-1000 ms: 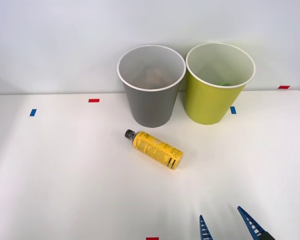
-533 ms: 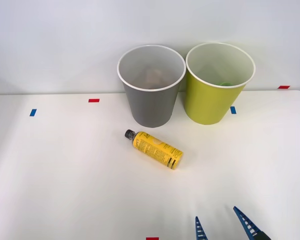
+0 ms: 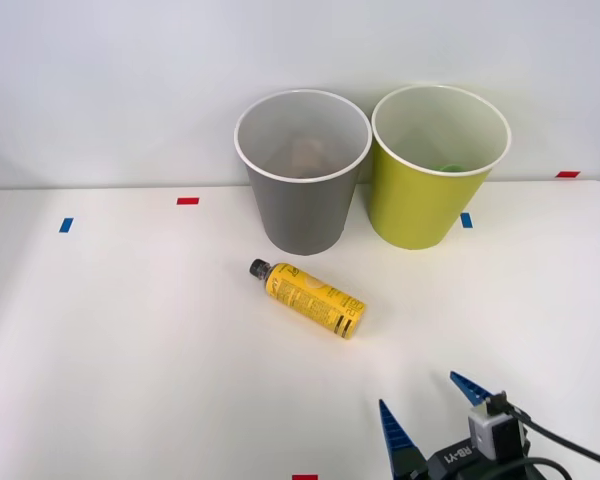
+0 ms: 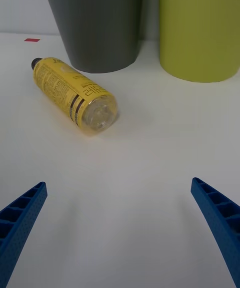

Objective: Put cans in the gray bin, plastic bottles in the light green bin

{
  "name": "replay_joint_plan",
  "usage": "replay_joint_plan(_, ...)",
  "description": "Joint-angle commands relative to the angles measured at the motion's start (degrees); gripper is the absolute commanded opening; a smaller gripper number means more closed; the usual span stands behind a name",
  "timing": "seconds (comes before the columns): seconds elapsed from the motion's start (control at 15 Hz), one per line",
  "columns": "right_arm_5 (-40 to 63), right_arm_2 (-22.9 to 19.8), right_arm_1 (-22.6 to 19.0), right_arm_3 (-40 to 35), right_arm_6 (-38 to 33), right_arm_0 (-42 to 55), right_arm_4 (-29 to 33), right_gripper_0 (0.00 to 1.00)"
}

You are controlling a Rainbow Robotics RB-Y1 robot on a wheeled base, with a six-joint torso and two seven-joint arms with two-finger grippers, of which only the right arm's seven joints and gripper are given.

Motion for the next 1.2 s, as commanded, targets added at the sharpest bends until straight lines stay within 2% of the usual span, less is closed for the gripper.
replay_joint_plan(0.07, 8.85, 3.51, -7.19, -4.68, -4.47, -9.11, -4.66, 1.00)
replay_joint_plan(0.33, 18.44, 4.75, -10.44, -4.85, -5.26, -20.45, -6.07, 1.00)
replay_joint_plan(0.53, 27.58, 5.36, -11.67, -5.55, -5.70, -27.83, -10.55, 1.00)
replay_joint_plan(0.8, 43.22, 7.47, -10.88, -7.75, -5.79, -37.94, -13.36, 1.00)
replay_joint_plan(1.0, 50.34, 9.40, -9.91, -7.75, -5.35, -44.53, -15.30, 1.00)
replay_joint_plan(1.2, 57.37, 10.11, -9.47, -7.75, -4.91, -50.59, -19.95, 1.00)
